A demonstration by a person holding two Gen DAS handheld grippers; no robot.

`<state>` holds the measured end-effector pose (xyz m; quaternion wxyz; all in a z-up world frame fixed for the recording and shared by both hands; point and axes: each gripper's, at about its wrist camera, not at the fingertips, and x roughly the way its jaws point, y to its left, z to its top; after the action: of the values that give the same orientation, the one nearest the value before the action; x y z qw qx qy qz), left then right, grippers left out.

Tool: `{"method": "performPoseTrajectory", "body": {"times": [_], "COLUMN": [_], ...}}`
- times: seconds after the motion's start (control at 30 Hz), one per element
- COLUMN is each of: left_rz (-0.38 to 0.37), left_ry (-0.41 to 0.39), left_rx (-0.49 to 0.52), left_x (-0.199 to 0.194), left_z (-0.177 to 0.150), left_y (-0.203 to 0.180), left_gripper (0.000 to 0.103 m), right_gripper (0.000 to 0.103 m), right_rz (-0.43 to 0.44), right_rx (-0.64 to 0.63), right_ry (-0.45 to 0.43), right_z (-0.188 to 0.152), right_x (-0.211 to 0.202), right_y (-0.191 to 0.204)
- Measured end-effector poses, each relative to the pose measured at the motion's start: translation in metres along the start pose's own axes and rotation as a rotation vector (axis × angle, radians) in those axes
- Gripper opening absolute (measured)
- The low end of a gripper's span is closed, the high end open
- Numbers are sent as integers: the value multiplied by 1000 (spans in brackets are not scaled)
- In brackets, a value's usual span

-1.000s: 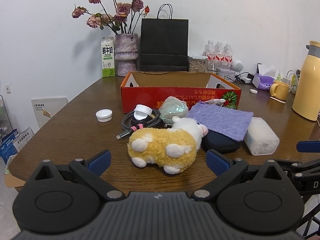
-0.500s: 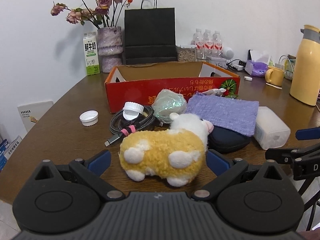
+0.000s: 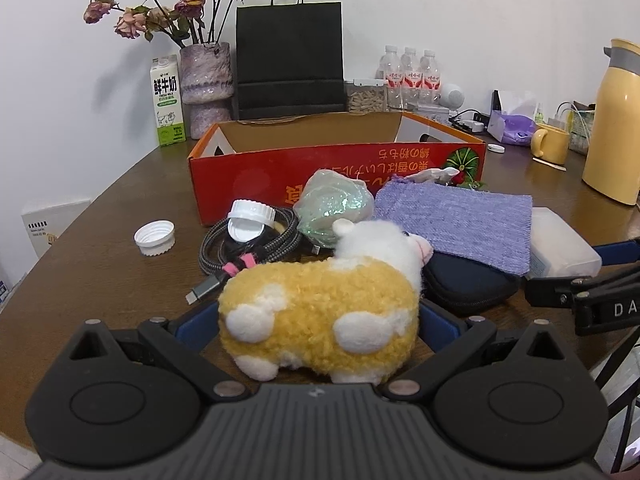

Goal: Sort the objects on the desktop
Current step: 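Grasp the plush sheep with the left tool while the right tool grasps the clear plastic box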

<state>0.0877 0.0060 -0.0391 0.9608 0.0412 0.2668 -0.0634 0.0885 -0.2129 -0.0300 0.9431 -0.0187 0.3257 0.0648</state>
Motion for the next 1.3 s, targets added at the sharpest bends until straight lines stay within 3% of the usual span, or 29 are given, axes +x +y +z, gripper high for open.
{"method": "performPoseTrajectory", "body": {"times": [0.33, 0.43, 0.5, 0.57, 1.3], "left_rz": [20, 18, 17, 16, 61], "left_ry": [-14, -20, -23, -25, -104], "left_rx": [3, -5, -8, -15, -38], "left_x": [11, 11, 10, 9, -28], "left_z": [0, -1, -2, -3, 3], "left_y": [-6, -6, -6, -6, -13], "left_gripper": [103, 103, 103, 101, 95], "right_gripper": [99, 87, 70, 65, 63], "right_rz": [-31, -13, 5, 5, 33], "right_rx": [-6, -9, -10, -18, 18], "right_ry": [-11, -10, -12, -15, -130], "right_z": [8, 9, 9, 7, 3], "right_x": [13, 15, 14, 13, -23], "right_y": [-9, -12, -13, -12, -28]}}
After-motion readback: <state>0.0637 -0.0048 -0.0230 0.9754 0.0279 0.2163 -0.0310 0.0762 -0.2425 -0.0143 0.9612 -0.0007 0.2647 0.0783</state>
